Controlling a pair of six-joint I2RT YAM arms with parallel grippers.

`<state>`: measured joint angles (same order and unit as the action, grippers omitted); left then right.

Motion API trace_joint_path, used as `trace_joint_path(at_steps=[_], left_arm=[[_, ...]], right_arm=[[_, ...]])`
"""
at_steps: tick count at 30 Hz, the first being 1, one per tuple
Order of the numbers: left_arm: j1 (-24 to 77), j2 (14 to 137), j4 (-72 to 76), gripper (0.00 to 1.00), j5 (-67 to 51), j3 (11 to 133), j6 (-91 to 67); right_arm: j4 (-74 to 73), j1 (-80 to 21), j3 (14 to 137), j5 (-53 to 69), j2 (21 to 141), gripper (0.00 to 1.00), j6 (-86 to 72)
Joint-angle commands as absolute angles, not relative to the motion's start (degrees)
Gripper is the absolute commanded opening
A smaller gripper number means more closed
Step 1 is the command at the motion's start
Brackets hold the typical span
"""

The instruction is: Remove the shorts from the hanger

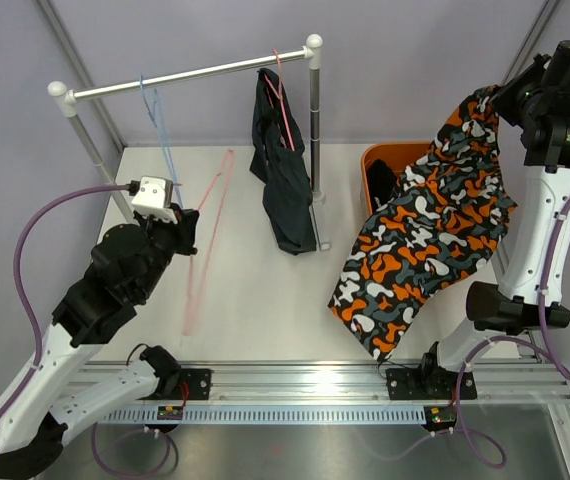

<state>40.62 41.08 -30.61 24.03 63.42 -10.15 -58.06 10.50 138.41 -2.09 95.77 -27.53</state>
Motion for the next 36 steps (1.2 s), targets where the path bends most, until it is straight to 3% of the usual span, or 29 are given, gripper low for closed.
trace_joint_path(at_steps=[1, 9, 12, 22, 27, 33, 34, 35, 36], left_arm=[[40.6, 40.7, -29.0, 0.00, 23.2, 63.8, -8.9], [40.6, 40.4, -28.8, 0.00, 22.9, 63.4, -9.1], [40.7, 40.5, -28.7, 0.00, 22.8, 63.5, -9.3], [40.6, 40.4, -28.6, 0.00, 22.2, 63.5, -9.5], [40.7, 40.5, -28.7, 0.00, 21.9, 63.5, -9.6], [40.6, 42.1, -29.4, 0.00, 20.9, 65.3, -9.8], [40.6, 42.4, -29.4, 0.00, 20.7, 65.7, -9.7], [40.6, 43.0, -29.6, 0.00, 20.7, 65.9, -9.8], [40.6, 43.2, -29.9, 0.00, 20.6, 66.4, -9.9]], right_arm=[[-53.1, 10.3, 138.5, 5.5, 95.2, 0.00, -30.1], [-54.3, 10.3, 138.2, 8.2, 99.0, 0.00, -29.6], [-51.4, 9.8, 130.2, 8.4, 98.4, 0.00, -30.1], [-26.8, 2.5, 80.0, 3.2, 93.2, 0.00, -36.6], [-19.4, 1.0, 69.0, 7.1, 97.5, 0.00, -40.1], [-19.2, 0.6, 68.0, 4.8, 95.3, 0.00, -39.6], [-21.4, 0.5, 68.7, 3.8, 92.2, 0.04, -39.0], [-22.7, 0.5, 69.8, 2.2, 90.8, 0.17, -38.0], [-24.0, 0.5, 71.7, 1.5, 89.1, 0.22, -37.4]])
